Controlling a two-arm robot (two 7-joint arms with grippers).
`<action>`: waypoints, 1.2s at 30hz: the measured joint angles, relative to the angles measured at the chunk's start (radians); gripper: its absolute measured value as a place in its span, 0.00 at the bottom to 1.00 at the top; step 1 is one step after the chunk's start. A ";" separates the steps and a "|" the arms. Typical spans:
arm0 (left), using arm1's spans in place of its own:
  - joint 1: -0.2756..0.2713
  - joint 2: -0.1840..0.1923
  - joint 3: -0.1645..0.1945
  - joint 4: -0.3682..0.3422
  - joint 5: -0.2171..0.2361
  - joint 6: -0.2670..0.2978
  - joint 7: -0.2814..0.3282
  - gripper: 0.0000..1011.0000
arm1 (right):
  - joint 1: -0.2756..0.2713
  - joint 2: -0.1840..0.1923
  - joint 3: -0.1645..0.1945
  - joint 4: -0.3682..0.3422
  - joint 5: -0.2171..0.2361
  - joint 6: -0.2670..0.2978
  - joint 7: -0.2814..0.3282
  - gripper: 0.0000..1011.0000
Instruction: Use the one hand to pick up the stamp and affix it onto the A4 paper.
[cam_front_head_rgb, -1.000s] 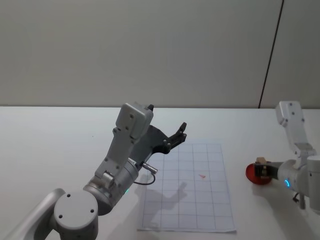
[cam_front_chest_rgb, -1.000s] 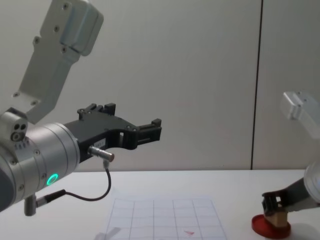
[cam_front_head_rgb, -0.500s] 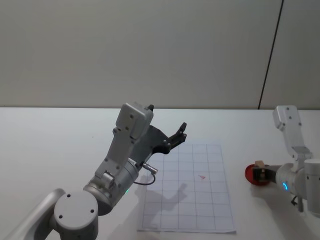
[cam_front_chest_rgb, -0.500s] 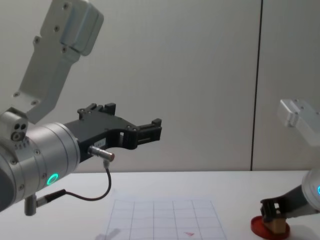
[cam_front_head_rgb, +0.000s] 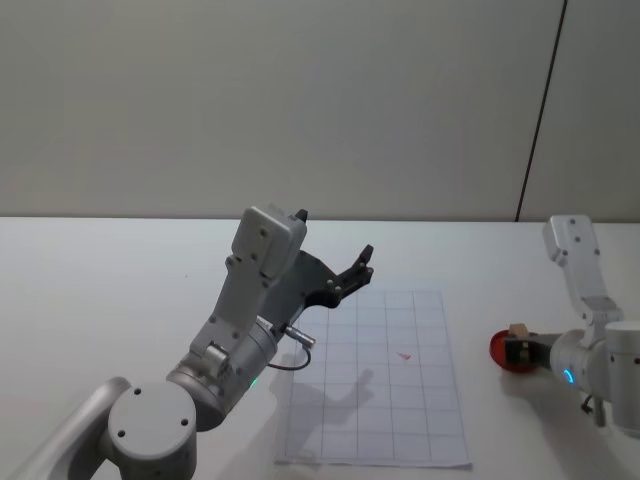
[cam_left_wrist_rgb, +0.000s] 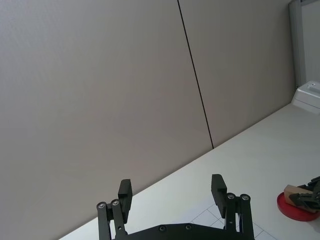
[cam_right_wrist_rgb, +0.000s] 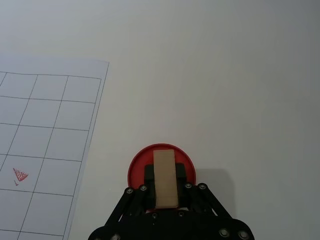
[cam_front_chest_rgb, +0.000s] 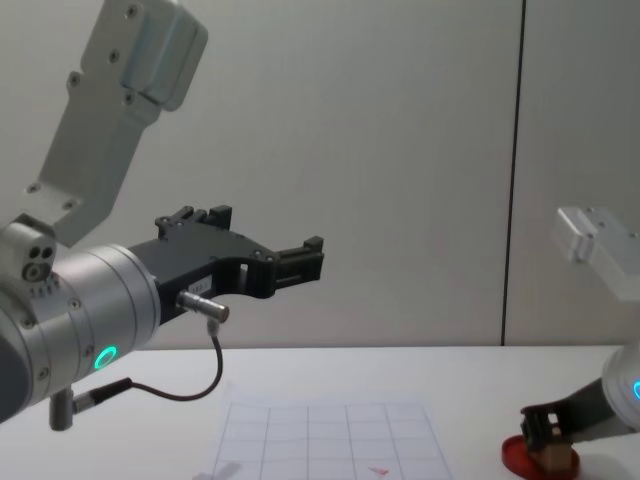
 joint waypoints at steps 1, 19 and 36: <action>0.000 0.000 0.000 0.000 0.000 0.000 0.000 0.99 | 0.000 -0.001 0.001 0.002 -0.001 0.000 0.001 0.22; 0.000 0.000 0.000 0.000 0.000 0.000 0.000 0.99 | -0.003 -0.006 0.012 -0.028 0.003 0.013 0.011 0.22; 0.000 0.000 0.000 0.000 0.000 0.000 0.000 0.99 | -0.002 0.000 0.007 -0.084 -0.029 -0.031 0.093 0.22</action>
